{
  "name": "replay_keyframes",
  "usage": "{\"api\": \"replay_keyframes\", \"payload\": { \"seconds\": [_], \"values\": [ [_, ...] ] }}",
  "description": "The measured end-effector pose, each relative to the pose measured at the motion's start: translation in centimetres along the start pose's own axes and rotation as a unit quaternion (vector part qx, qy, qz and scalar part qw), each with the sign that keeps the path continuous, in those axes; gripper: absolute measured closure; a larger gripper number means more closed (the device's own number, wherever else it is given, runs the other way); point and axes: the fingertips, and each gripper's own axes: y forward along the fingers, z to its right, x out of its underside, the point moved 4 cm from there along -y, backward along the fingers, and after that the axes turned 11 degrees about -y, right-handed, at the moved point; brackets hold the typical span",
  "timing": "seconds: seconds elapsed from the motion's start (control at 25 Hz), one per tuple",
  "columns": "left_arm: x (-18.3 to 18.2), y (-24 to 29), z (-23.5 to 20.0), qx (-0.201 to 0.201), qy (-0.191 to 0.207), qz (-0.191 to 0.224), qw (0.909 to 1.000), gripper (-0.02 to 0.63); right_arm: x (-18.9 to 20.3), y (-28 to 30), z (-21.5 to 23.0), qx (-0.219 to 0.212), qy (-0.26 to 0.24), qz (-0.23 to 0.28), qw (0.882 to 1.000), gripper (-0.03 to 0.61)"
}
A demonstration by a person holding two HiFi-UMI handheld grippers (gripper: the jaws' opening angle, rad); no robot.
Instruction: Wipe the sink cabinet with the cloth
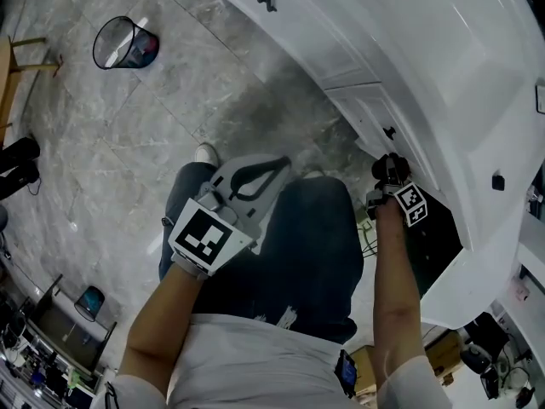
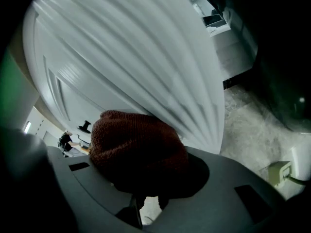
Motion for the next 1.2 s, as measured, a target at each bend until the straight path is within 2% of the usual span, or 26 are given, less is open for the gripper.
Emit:
{"api": "replay_keyframes", "payload": {
  "seconds": [0.36, 0.72, 0.92, 1.2],
  "values": [
    [0.4, -0.9, -1.5, -0.013, -0.02, 0.012, 0.9996, 0.603, 0.8, 2.1, 0.8, 0.019, -0.032, -0.034, 0.999, 0.476],
    [1.4, -3.3, -2.5, -0.038, -0.039, 0.017, 0.9984, 0.603, 1.4, 3.8, 0.0, 0.041, -0.06, -0.039, 0.997, 0.476],
    [1.2, -4.3, -3.4, -0.047, -0.049, 0.026, 0.9974, 0.603, 1.7, 5.8, -2.9, 0.03, -0.072, -0.039, 0.996, 0.476],
    [0.9, -6.0, -5.0, -0.068, -0.053, 0.041, 0.9955, 0.603, 2.2, 9.6, -8.2, -0.002, -0.065, -0.031, 0.997, 0.476]
  ]
}}
